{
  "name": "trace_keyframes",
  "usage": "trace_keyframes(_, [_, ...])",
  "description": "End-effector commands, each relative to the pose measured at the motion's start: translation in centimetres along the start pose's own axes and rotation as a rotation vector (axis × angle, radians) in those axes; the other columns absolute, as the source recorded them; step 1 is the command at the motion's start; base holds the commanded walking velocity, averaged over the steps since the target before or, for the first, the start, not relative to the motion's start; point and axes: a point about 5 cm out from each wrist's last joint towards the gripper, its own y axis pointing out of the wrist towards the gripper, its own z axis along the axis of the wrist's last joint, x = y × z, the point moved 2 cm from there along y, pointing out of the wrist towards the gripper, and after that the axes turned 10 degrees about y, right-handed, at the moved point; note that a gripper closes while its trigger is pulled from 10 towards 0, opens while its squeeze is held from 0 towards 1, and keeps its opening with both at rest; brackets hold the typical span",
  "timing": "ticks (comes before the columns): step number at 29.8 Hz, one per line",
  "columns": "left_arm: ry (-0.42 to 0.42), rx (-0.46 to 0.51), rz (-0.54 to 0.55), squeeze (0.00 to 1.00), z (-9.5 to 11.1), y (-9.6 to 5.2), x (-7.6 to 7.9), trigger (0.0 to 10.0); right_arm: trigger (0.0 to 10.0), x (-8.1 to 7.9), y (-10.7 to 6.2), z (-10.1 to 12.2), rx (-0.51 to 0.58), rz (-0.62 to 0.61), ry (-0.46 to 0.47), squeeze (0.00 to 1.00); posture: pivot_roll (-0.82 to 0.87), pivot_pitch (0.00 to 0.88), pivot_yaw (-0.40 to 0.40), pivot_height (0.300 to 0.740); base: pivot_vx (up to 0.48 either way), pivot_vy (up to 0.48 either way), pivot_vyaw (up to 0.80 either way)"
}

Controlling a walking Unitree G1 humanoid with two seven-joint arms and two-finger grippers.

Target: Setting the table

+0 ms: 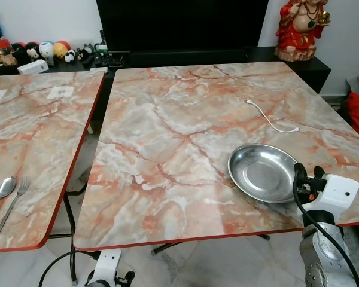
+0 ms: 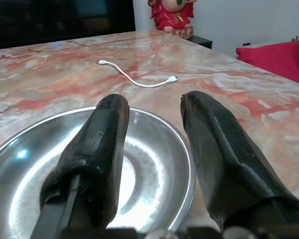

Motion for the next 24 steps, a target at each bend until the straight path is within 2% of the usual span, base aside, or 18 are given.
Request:
trace_keyframes(1, [0.000,-0.017,-0.001,0.00,-0.46,-0.10,0.03,10.0,10.0,0.03,-0.08,-0.13,-0.002,0.000,-0.001,0.00,0.01,0.000,-0.005,0.740,0.000,0.000,0.00])
trace_keyframes(19, [0.000,-0.017,-0.001,0.00,-0.46,-0.10,0.03,10.0,10.0,0.03,-0.08,-0.13,-0.002,0.000,-0.001,0.00,0.01,0.000,-0.005,0.740,0.000,0.000,0.00])
trace_keyframes(24, [0.008,0.009,-0.015,0.00,0.05,0.01,0.36,10.0,10.0,-0.46,-0.22,-0.59,0.003,0.030,-0.011,0.00,0.00,0.000,-0.007,0.740,0.000,0.000,0.00])
